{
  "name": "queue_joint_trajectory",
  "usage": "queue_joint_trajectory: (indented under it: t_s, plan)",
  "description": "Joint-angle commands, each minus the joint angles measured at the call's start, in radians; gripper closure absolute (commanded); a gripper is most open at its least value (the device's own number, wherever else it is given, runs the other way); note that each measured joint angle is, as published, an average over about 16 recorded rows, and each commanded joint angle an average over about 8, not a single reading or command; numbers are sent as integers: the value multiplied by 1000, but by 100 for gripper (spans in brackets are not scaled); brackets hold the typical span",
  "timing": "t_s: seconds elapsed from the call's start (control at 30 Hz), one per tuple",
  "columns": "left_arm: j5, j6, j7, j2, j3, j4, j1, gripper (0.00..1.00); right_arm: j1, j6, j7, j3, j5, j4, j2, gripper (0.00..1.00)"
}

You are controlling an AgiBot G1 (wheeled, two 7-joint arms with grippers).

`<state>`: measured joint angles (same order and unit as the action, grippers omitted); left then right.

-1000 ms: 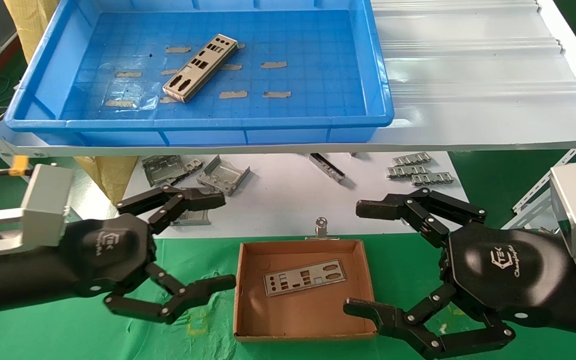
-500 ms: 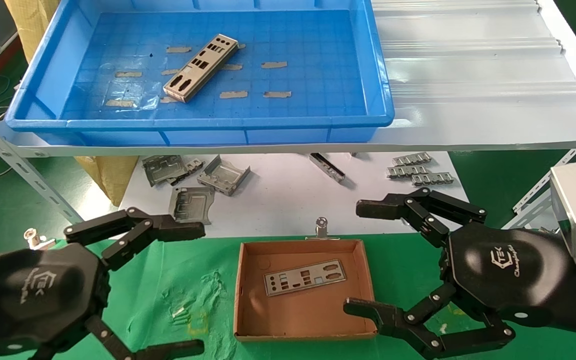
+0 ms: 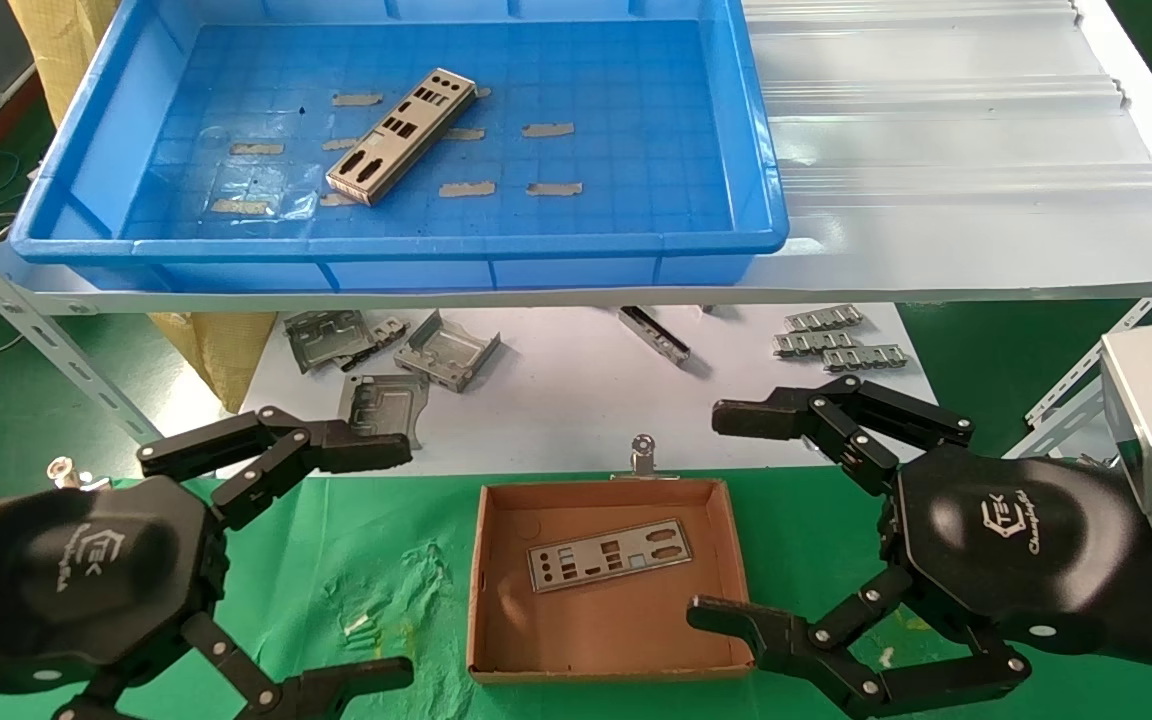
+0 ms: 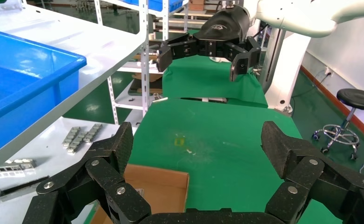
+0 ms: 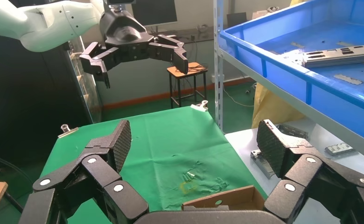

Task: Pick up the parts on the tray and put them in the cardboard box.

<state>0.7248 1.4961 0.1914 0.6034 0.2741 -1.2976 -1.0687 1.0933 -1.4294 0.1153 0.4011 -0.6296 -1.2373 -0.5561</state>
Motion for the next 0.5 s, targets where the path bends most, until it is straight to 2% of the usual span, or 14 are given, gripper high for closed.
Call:
queue_joint_trajectory:
  t_s: [0.03,0.5]
  plan:
    - [1,0,-1,2,1,3,-1,0,0,0,0,0,0,0,0,0]
    - [5,-1,-5,8,5,13,-6,0,0,0,0,0,0,0,0,0]
